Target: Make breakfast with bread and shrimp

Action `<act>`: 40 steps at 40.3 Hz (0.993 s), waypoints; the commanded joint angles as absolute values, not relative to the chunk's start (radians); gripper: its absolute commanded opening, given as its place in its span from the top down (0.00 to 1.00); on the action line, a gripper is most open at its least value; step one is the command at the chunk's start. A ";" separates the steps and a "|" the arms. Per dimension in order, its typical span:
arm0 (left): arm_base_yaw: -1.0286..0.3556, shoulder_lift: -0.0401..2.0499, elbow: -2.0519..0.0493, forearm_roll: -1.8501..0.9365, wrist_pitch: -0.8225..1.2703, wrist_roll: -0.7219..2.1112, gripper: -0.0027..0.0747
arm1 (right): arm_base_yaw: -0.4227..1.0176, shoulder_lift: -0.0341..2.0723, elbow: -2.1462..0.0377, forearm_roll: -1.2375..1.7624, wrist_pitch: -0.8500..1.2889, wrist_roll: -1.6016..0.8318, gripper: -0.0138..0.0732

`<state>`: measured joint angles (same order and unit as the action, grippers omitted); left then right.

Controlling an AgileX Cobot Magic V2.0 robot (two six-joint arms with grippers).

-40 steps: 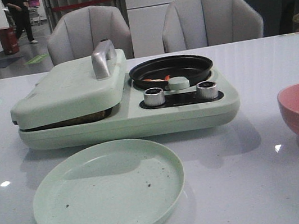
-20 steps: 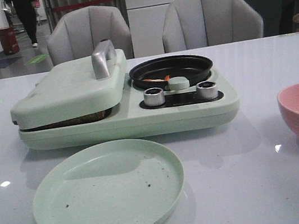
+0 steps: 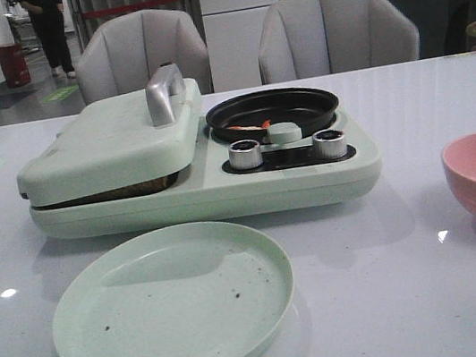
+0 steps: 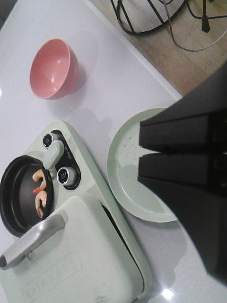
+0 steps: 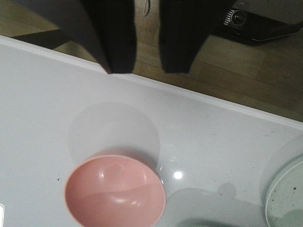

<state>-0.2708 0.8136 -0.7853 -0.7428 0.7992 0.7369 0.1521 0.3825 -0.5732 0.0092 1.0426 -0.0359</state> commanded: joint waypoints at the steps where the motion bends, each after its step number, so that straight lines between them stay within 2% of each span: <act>1: -0.277 0.808 -0.811 -0.784 0.749 0.737 0.84 | 0.152 0.388 -0.597 0.000 0.989 -0.034 0.71; 5: -0.277 0.808 -0.811 -0.784 0.749 0.737 0.84 | 0.152 0.388 -0.597 0.000 0.989 -0.034 0.81; 13: -0.274 0.808 -0.811 -0.675 0.737 0.692 0.84 | 0.152 0.388 -0.597 0.000 0.987 -0.034 0.80; 25: -0.270 0.808 -0.811 -0.224 0.669 0.237 0.84 | 0.152 0.388 -0.597 0.000 0.965 -0.034 0.80; 40: -0.270 0.808 -0.811 -0.207 0.671 0.232 0.84 | 0.152 0.388 -0.597 0.037 0.967 -0.034 0.80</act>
<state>-0.2708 0.8136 -0.7853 -0.1999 0.7445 0.2432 0.1521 0.3825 -0.5708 0.0273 1.0316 -0.0343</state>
